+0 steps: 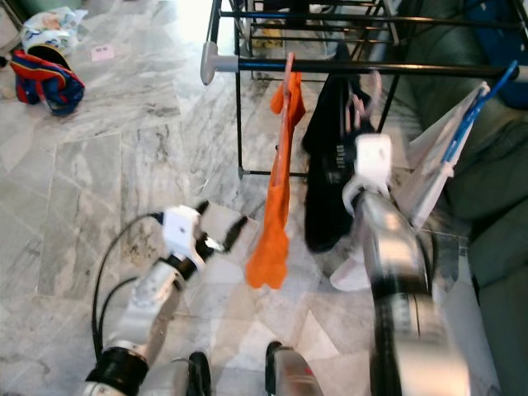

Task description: Hang hanger

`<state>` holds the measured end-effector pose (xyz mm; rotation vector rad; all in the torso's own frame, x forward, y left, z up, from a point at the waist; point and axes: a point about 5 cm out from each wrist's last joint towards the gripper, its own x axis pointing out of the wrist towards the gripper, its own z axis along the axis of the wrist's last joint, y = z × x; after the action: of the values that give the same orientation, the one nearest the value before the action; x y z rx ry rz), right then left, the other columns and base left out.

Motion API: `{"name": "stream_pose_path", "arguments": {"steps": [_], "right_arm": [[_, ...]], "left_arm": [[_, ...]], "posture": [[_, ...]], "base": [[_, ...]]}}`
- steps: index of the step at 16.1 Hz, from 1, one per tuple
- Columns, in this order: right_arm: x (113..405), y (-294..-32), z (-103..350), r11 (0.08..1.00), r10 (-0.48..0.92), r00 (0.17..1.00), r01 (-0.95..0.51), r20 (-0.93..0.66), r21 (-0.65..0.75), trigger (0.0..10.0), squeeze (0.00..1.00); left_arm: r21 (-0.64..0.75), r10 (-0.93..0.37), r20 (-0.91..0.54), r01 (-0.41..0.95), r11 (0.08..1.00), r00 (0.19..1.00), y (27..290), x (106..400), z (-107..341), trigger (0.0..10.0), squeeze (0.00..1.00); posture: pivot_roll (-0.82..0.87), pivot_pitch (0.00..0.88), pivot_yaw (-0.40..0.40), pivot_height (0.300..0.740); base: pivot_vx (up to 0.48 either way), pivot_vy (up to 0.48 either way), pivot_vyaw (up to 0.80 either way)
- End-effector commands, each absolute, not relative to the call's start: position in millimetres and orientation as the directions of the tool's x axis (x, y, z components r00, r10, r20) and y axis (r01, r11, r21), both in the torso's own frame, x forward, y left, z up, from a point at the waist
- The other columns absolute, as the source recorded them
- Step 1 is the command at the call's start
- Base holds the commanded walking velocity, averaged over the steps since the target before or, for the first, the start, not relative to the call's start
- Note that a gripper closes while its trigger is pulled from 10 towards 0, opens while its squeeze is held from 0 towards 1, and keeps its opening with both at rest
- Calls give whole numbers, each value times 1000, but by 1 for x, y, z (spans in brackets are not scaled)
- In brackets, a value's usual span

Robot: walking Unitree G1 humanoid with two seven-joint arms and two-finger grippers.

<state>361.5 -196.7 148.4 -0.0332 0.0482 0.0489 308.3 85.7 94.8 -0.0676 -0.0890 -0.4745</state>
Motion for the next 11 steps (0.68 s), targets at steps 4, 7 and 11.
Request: {"name": "stream_pose_path", "arguments": {"steps": [4,7,11], "right_arm": [[307,-200,117,999,-41,999,41,-12,-22,10000,0],[281,-199,115,995,-94,996,94,3,-31,10000,0],[279,-201,124,992,-117,993,119,34,-40,10000,0]], "left_arm": [[-67,-403,88,409,910,911,97,304,95,10000,0],[-96,-450,117,461,882,886,93,300,103,10000,0],[-117,-457,130,472,874,880,88,300,107,10000,0]], "posture": [[-134,260,-1,740],[-158,256,18,740],[-155,251,15,740]], "base": [[0,0,0],[0,0,0],[0,0,0]]}}
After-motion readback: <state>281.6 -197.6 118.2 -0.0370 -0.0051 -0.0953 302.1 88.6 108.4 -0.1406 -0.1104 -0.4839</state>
